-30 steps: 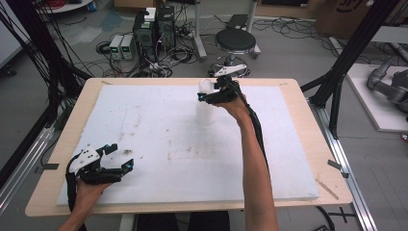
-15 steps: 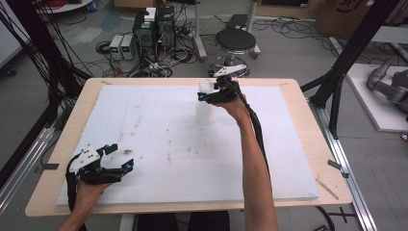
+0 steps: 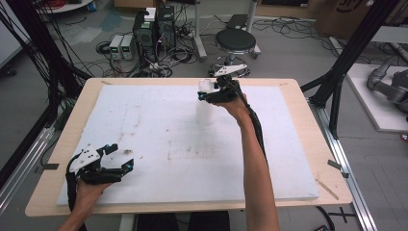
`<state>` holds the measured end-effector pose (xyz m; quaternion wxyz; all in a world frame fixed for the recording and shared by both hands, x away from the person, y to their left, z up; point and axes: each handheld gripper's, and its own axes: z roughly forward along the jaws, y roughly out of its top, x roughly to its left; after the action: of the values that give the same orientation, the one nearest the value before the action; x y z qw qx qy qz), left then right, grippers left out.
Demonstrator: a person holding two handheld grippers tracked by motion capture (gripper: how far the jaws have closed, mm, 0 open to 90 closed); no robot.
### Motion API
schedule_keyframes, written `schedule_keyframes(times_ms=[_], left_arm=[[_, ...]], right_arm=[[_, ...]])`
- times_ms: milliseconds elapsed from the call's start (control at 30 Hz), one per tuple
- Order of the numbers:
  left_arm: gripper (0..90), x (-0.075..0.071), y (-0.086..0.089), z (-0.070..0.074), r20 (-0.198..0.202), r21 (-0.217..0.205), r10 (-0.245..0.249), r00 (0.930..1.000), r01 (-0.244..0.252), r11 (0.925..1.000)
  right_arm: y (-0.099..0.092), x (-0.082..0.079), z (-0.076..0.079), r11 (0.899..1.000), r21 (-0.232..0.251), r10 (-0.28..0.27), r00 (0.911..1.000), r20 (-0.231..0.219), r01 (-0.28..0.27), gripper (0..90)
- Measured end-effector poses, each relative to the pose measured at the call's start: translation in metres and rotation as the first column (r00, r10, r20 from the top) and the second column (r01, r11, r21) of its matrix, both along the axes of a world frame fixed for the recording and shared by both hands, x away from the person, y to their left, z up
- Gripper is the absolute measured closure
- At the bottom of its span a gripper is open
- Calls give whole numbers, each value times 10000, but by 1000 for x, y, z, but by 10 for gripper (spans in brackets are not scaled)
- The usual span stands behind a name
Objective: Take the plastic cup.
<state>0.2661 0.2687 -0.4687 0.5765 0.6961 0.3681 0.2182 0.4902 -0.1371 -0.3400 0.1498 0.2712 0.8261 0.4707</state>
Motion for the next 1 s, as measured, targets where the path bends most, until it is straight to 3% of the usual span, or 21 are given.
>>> schedule_keyframes(times_ms=[433, 533, 600, 1000], left_arm=[[94, 0, 0, 0, -19, 14, -12, 10000, 13, 10000], [94, 1, 0, 0, -38, 8, -17, 10000, 17, 10000], [94, 1, 0, 0, -31, 4, -18, 10000, 18, 10000], [94, 1, 0, 0, -24, 25, -52, 10000, 52, 10000]], right_arm=[[-2, -3, 18, 9985, 545, -96, 9990, 439, 72, 371], [-1, -4, 32, 9979, 652, -10, 9992, 400, -17, 363], [0, -5, 42, 9972, 736, 50, 9975, 699, -102, 368], [-4, -13, 94, 9962, 865, -13, 9921, 1254, -96, 371]])
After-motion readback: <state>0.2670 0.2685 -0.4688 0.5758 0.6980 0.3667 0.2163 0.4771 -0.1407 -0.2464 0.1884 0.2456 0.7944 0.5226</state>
